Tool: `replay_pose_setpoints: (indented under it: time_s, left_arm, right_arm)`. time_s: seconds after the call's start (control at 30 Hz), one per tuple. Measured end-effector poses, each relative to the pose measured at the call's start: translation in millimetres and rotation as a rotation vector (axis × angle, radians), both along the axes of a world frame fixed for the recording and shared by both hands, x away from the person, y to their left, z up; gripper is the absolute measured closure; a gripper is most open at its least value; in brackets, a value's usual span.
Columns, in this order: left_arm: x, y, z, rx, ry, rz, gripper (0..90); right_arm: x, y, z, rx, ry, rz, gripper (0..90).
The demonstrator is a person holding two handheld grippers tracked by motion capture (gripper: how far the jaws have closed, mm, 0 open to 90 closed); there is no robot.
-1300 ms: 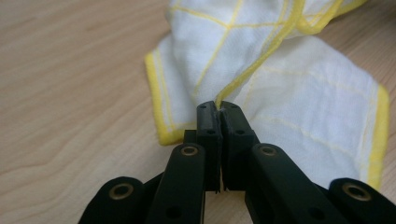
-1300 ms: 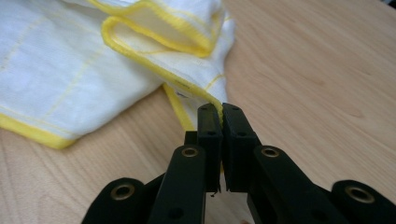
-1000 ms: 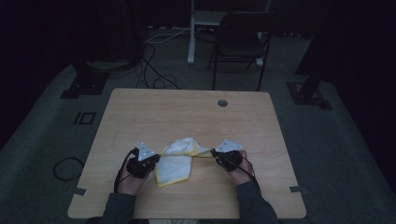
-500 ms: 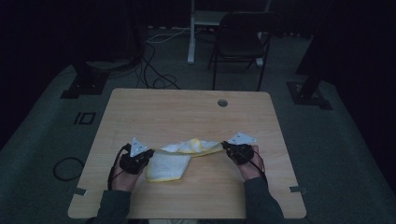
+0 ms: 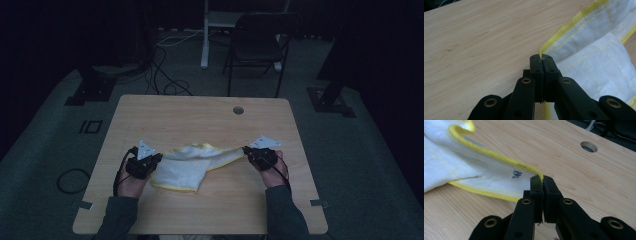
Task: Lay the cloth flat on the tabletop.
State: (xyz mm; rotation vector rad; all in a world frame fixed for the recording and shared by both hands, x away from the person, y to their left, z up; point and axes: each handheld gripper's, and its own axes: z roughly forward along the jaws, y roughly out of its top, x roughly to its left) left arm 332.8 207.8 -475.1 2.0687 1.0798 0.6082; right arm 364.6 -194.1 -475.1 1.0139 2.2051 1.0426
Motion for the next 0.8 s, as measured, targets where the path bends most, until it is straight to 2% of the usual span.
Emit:
replay_pose_setpoints:
  time_s: [0.1,0.2,0.37,0.43,0.47,0.5,0.57,0.63,0.7,0.8]
  left_arm:
    - [7.7,3.5,-1.2,-0.012,0.024,0.008,89.1]
    - [17.0,5.1,-6.4,0.002,0.057,0.017,89.1]
    - [33.9,3.9,-23.0,0.026,0.107,0.044,88.0]
    - [36.9,3.3,-25.6,0.033,0.112,0.057,84.5]
    - [41.3,3.0,-28.6,0.045,0.106,0.079,84.5]
    - [42.8,3.0,-29.1,0.048,0.105,0.097,77.8]
    - [42.6,3.8,-27.0,0.033,0.098,0.105,72.2]
    - [41.1,3.4,-25.2,0.034,0.091,0.108,68.6]
    - [30.2,-1.9,-16.5,0.019,0.064,0.084,66.6]
    - [16.4,-13.9,-12.6,0.000,0.061,0.017,65.5]
  right_arm:
    - [1.4,-1.3,1.5,0.000,0.005,0.003,88.2]
    - [6.6,-1.0,2.9,-0.009,0.026,0.000,88.2]
    - [16.3,4.4,-2.0,-0.036,0.057,-0.005,87.4]
    - [17.7,5.3,-3.1,-0.038,0.061,-0.008,86.2]
    - [19.1,6.0,-4.3,-0.044,0.062,-0.015,83.9]
    - [20.1,6.5,-5.5,-0.048,0.061,-0.031,78.4]
    - [19.0,6.3,-4.5,-0.044,0.055,-0.037,73.4]
    - [17.6,6.4,-3.2,-0.043,0.046,-0.039,72.2]
    - [12.9,7.4,1.0,-0.026,0.027,-0.026,70.5]
    - [6.6,16.2,1.3,-0.030,0.022,0.012,70.5]
